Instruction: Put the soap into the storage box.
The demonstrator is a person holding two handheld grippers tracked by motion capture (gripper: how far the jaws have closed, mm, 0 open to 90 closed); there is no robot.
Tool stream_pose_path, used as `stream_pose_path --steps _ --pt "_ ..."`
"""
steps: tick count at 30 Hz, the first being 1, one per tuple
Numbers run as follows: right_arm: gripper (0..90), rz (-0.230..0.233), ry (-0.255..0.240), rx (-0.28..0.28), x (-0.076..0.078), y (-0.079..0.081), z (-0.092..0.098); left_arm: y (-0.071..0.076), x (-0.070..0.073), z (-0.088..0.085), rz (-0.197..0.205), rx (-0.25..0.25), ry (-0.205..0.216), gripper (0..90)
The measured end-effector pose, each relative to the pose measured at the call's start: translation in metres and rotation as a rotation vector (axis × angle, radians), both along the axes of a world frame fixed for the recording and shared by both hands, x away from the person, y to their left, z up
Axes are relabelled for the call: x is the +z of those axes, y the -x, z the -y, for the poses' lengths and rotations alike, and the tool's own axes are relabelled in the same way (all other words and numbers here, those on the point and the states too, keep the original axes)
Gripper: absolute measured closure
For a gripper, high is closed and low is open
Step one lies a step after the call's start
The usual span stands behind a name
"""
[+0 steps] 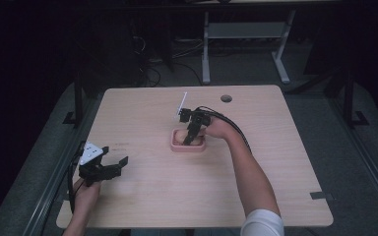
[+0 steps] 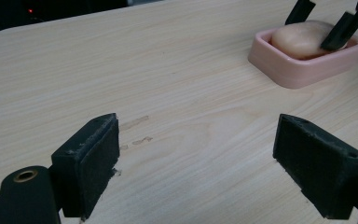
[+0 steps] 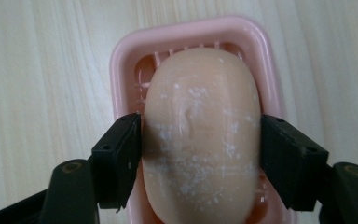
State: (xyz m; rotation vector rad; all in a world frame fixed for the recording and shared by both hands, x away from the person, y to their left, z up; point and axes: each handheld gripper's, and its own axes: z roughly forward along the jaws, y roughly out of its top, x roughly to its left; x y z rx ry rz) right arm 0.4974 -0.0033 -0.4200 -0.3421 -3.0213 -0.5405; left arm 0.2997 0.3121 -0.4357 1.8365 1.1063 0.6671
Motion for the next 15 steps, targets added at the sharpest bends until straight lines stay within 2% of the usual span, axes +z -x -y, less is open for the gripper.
stream_pose_path --steps 3,5,12,15 --pt "32.2 0.013 -0.035 -0.006 0.007 0.001 0.001 0.000 0.000 0.000 -0.001 -0.002 -0.004 14.2" --pt "31.6 0.023 -0.036 -0.003 0.010 0.002 0.001 0.000 0.000 0.000 -0.002 -0.001 -0.002 14.2" --pt "29.0 0.012 -0.014 -0.023 0.010 0.002 0.007 0.000 0.000 -0.001 0.000 0.005 0.001 14.2" --pt "28.9 0.013 -0.031 -0.033 0.013 0.003 0.010 0.000 0.000 -0.001 -0.001 0.001 -0.005 14.2"
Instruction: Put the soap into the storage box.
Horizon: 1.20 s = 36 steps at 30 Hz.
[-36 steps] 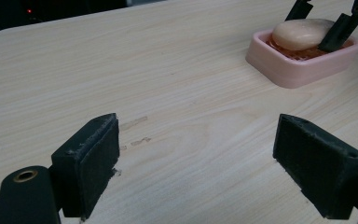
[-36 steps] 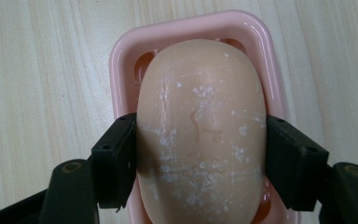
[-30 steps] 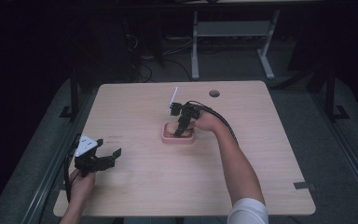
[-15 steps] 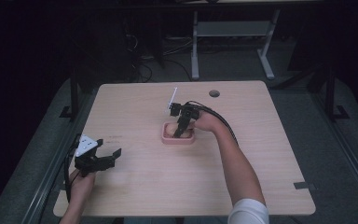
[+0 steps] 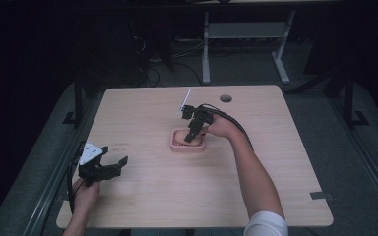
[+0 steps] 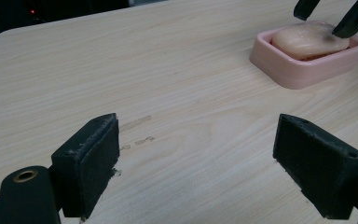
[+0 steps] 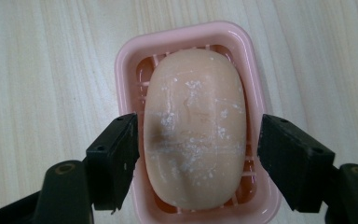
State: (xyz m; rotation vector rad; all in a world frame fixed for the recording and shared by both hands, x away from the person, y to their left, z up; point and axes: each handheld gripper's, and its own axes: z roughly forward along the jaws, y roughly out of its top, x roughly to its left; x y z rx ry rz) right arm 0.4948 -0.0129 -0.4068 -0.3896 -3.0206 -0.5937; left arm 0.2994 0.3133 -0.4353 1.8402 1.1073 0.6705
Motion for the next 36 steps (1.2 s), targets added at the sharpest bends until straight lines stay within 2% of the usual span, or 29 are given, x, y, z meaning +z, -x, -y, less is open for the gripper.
stream_pose_path --steps 6,11,15,36 --pt "27.9 0.026 -0.026 -0.004 0.007 0.005 0.006 0.000 0.000 0.001 0.002 0.002 0.005 14.2" --pt "27.4 0.029 -0.032 -0.027 0.008 0.009 0.014 0.001 0.000 0.002 0.006 -0.009 -0.002 14.2" --pt "27.3 0.029 -0.047 -0.041 0.009 0.009 0.021 0.000 0.000 0.002 -0.005 -0.009 -0.013 14.2" --pt "26.1 0.052 -0.048 -0.083 0.016 0.025 0.046 0.001 0.000 0.003 -0.001 -0.011 -0.003 14.2"
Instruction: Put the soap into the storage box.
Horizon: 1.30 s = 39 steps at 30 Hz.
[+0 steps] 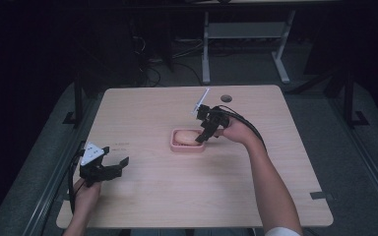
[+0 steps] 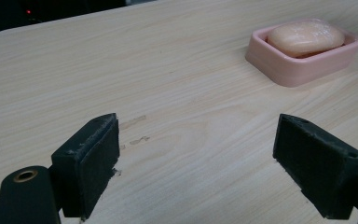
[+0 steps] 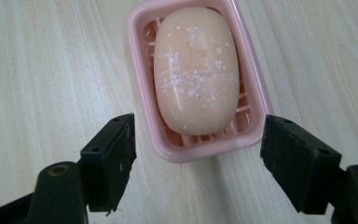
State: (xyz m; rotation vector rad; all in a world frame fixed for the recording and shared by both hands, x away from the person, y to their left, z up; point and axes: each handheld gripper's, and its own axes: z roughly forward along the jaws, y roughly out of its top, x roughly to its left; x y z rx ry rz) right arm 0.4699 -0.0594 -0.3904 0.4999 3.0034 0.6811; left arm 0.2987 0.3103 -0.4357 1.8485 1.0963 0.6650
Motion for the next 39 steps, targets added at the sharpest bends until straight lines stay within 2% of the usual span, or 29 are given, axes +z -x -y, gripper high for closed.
stream_pose_path --steps 10,15,22,32,36,39 --pt "25.7 0.005 -0.010 -0.011 -0.003 0.008 0.011 0.000 0.000 0.000 -0.001 0.002 0.000 14.2" --pt "24.6 -0.005 0.002 -0.019 -0.003 0.010 0.015 0.000 0.000 0.001 -0.002 0.002 0.006 14.2" --pt "24.6 0.014 -0.012 -0.015 -0.001 0.016 0.021 0.000 0.000 0.001 -0.002 0.000 0.001 14.2" --pt "24.6 0.015 -0.025 -0.045 0.002 0.022 0.036 0.000 0.000 0.000 -0.002 0.005 0.004 14.2" --pt "24.3 0.011 -0.010 -0.045 0.001 0.026 0.039 -0.001 0.000 0.001 -0.002 0.002 0.002 14.2" --pt "24.3 0.014 -0.024 -0.054 0.001 0.028 0.043 0.000 0.000 0.001 -0.003 0.001 -0.003 14.2"
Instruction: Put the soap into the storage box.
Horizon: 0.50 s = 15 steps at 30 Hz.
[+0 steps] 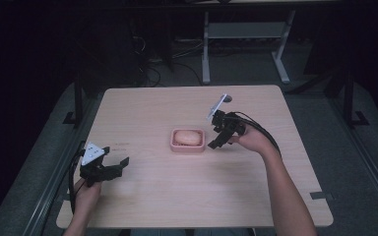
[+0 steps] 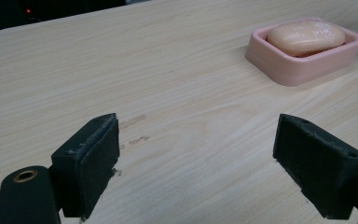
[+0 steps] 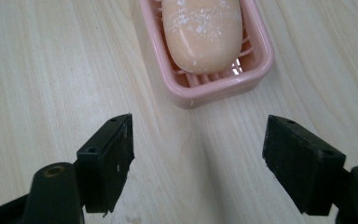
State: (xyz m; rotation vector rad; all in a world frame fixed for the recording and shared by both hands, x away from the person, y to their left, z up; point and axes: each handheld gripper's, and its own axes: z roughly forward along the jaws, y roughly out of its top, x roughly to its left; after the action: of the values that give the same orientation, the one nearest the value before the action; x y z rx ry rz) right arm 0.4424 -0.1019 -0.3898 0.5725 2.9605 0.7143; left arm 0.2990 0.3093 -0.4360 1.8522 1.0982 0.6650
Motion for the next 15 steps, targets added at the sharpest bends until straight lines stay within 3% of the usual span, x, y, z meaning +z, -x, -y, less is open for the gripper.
stream_pose_path --steps 15 --pt "24.0 -0.008 -0.013 -0.025 -0.005 0.010 0.019 0.000 0.000 0.000 0.001 0.001 -0.001 14.2"
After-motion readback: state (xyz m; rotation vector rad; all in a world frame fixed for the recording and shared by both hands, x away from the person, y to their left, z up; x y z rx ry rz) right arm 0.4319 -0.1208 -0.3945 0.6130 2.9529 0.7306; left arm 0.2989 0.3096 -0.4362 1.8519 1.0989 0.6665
